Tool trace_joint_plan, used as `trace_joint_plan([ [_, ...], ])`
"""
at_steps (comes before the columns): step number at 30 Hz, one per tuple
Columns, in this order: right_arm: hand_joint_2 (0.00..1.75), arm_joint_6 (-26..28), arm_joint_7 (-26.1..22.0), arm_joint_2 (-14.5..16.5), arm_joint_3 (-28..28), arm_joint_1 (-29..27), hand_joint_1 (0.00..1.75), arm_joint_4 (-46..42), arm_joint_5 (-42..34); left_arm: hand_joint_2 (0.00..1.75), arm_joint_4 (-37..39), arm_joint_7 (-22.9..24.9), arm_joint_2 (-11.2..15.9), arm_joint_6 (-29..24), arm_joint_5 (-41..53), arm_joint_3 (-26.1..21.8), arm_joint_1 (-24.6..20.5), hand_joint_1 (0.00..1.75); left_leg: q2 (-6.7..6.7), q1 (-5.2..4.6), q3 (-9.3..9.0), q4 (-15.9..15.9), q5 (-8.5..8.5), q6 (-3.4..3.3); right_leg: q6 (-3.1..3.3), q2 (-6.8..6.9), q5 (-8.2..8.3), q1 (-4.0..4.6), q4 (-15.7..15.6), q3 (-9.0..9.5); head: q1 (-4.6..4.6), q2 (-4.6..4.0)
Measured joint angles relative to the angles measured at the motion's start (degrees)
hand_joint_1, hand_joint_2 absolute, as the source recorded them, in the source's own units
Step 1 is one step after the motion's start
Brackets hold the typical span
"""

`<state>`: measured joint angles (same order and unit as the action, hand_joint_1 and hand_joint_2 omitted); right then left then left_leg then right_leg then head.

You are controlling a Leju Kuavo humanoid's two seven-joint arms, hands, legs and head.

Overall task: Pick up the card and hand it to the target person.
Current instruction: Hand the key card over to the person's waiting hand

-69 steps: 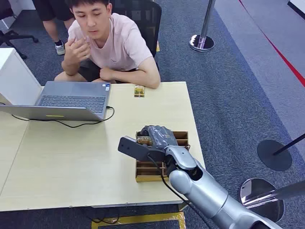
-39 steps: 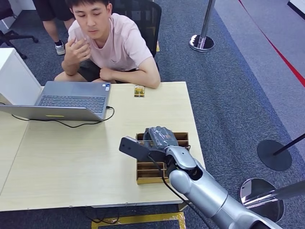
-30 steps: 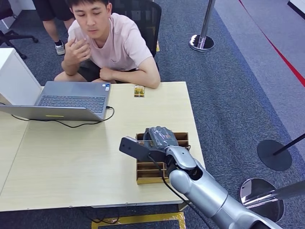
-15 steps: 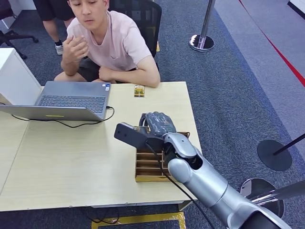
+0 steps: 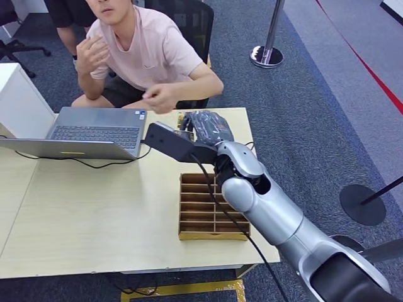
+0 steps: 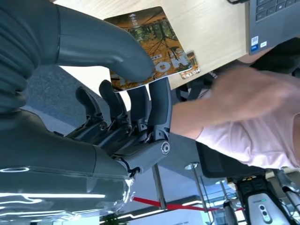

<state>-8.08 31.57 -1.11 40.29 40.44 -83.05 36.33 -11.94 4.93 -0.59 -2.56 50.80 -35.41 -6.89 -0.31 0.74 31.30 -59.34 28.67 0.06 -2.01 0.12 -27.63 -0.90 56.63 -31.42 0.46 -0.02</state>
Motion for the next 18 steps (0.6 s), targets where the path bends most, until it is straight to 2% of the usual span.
trace_joint_plan([
  [9,1.75,0.03,1.02,3.69,0.04,5.26,1.4,11.61,-1.45,0.0,-0.17,0.16,-0.04,0.0,0.02,0.91,-0.64,0.0,-0.01,0.0,0.0,0.0,-0.05,0.01,0.0,0.0,0.0,0.0,0.02,0.0,0.0,0.0],
  [18,1.75,1.39,2.09,4.89,-0.45,7.94,1.38,19.93,-1.84,0.0,-0.17,0.68,-0.04,0.11,0.88,2.25,-0.83,0.0,-0.01,0.0,0.0,-0.01,-0.05,0.01,0.0,0.01,0.01,0.0,0.01,-0.01,0.0,0.01],
])
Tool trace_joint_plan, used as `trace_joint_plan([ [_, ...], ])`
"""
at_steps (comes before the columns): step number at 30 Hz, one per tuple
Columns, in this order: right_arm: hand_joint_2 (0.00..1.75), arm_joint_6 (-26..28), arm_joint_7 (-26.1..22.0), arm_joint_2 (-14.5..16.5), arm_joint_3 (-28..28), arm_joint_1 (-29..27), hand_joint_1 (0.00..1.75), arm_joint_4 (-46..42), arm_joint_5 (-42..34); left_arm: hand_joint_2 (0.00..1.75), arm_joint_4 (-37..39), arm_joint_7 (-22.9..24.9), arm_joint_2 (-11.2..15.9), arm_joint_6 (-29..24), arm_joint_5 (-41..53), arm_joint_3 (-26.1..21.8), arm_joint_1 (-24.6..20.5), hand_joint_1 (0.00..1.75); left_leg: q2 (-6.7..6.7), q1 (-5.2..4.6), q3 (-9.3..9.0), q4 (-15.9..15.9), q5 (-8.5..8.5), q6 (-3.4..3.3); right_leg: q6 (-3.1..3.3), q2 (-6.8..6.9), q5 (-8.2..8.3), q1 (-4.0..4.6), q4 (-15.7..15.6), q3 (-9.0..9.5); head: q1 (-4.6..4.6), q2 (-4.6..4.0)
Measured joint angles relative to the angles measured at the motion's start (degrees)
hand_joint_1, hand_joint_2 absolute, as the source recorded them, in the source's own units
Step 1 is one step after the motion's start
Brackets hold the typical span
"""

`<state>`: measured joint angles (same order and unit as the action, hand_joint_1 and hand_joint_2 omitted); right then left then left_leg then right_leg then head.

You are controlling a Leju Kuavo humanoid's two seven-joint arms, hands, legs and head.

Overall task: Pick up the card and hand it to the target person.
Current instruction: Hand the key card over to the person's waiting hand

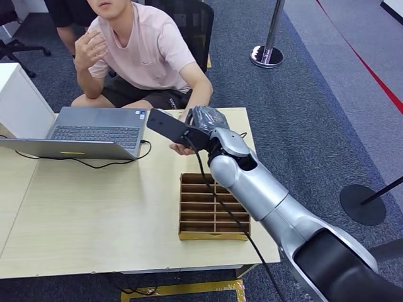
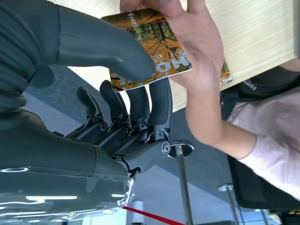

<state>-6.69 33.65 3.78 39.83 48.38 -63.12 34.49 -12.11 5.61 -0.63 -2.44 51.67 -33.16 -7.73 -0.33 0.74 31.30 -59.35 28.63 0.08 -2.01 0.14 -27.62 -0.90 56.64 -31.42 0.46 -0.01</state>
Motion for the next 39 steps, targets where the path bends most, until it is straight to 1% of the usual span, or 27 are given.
trace_joint_plan([
  [5,1.75,0.77,-0.03,-0.18,-1.27,0.34,1.38,3.13,0.55,0.0,-0.02,0.72,0.0,0.15,0.33,1.06,-0.02,0.0,0.0,0.0,-0.01,0.0,0.0,0.0,-0.01,-0.01,0.03,0.0,0.0,0.0,0.0,0.0],
  [11,1.75,0.86,-0.04,-0.21,-2.04,0.42,1.37,4.64,0.68,0.0,-0.02,0.79,0.0,0.17,0.33,1.68,-0.03,0.0,0.01,0.0,-0.01,0.0,0.0,0.0,-0.01,-0.01,0.03,0.0,0.0,0.0,0.0,0.0],
  [15,1.75,0.99,-0.03,-0.26,-2.14,0.43,1.33,5.08,0.91,0.0,-0.02,0.82,0.0,0.38,0.49,2.08,-0.04,0.0,0.01,0.0,-0.01,0.0,0.0,0.0,-0.01,-0.01,0.03,0.0,0.0,-0.01,0.01,-0.01],
  [16,1.75,1.04,-0.02,-0.31,-2.18,0.4,1.2,5.15,1.05,0.0,-0.02,0.85,0.0,0.49,0.62,2.17,-0.03,0.0,0.01,0.0,-0.01,0.0,0.0,0.0,-0.01,-0.01,0.03,0.0,0.0,-0.01,0.01,-0.01],
  [17,1.75,1.07,0.0,-0.37,-2.23,0.36,0.91,5.22,1.22,0.0,-0.02,0.89,0.0,0.59,0.77,2.27,-0.04,0.0,0.01,0.0,-0.01,0.0,0.0,0.0,-0.01,-0.01,0.03,0.0,0.0,-0.01,0.0,-0.01],
  [19,1.75,1.12,0.03,-0.57,-2.32,0.29,0.25,5.35,1.79,0.0,-0.02,0.96,0.0,0.82,1.03,2.49,-0.05,0.0,0.01,0.0,-0.01,-0.01,0.0,0.0,-0.01,-0.01,0.03,0.0,-0.01,-0.01,0.0,-0.01],
  [20,1.75,1.18,0.01,-0.69,-2.37,0.23,0.04,5.44,2.15,0.0,-0.02,0.99,0.0,0.94,1.12,2.59,-0.07,0.0,0.01,0.0,-0.02,-0.01,0.0,0.0,-0.01,-0.01,0.03,0.0,-0.01,-0.01,0.0,-0.01],
  [21,1.75,1.31,-0.09,-0.82,-2.45,0.15,0.0,5.57,2.55,0.0,-0.03,1.03,-0.01,1.03,1.2,2.77,-0.11,0.0,0.01,0.0,-0.02,-0.01,0.0,0.0,-0.01,-0.02,0.03,0.0,-0.01,-0.01,0.0,-0.01],
  [27,1.75,2.4,-1.18,-1.26,-3.5,-0.29,0.0,6.21,4.07,0.0,-0.3,1.37,-0.08,1.13,1.19,3.85,-0.51,0.0,0.01,0.0,-0.02,-0.01,-0.01,0.0,-0.01,-0.02,0.04,0.0,0.0,-0.01,0.0,0.01],
  [39,1.75,3.48,-2.02,-1.73,-6.38,-0.38,0.0,5.67,4.26,0.0,-0.49,0.99,-0.11,1.07,-0.04,4.51,-0.58,0.0,0.01,0.0,-0.01,-0.01,-0.01,0.0,-0.01,-0.02,0.04,0.0,0.0,-0.01,0.01,-0.01],
])
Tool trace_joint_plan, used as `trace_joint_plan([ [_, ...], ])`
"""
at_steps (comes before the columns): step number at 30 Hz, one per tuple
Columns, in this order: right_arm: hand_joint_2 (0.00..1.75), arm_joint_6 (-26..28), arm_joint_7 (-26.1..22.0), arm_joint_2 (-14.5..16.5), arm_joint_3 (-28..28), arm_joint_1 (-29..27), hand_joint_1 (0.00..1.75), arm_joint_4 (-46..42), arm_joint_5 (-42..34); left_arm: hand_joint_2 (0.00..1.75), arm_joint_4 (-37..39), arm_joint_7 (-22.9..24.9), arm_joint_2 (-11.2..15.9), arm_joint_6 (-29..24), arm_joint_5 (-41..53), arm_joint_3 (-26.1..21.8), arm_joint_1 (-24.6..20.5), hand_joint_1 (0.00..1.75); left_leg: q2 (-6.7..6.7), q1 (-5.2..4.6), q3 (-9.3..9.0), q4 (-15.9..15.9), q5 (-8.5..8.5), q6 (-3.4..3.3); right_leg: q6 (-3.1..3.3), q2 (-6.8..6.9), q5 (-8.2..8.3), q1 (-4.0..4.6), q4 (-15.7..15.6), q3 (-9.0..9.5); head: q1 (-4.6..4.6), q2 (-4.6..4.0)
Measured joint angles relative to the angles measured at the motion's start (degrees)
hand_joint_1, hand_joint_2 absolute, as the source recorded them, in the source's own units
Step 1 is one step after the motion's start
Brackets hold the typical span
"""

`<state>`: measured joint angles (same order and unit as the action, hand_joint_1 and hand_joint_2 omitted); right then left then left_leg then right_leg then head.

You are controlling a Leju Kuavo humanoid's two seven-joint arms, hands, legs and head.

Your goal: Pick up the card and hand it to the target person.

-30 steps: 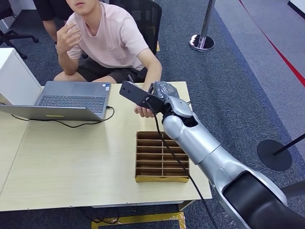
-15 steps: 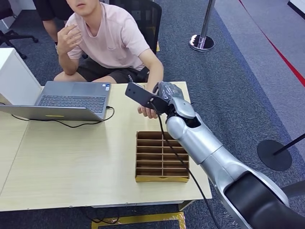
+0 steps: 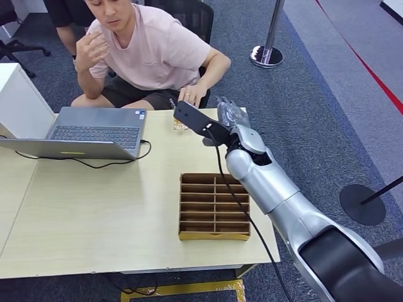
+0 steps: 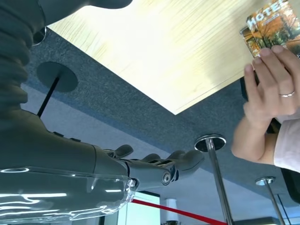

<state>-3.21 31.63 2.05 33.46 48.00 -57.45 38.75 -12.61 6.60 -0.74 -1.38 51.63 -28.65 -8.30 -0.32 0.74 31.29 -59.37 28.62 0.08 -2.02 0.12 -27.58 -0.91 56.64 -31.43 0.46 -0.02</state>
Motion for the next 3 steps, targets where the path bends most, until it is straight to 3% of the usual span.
trace_joint_plan([
  [3,1.75,0.26,-0.28,-0.1,-0.31,-0.01,0.0,-0.18,-0.15,0.0,0.0,0.0,0.0,0.0,-0.22,0.32,0.0,0.0,0.0,0.0,0.0,0.0,0.0,0.0,0.0,0.0,0.0,0.0,0.0,0.0,0.0,0.0],
])
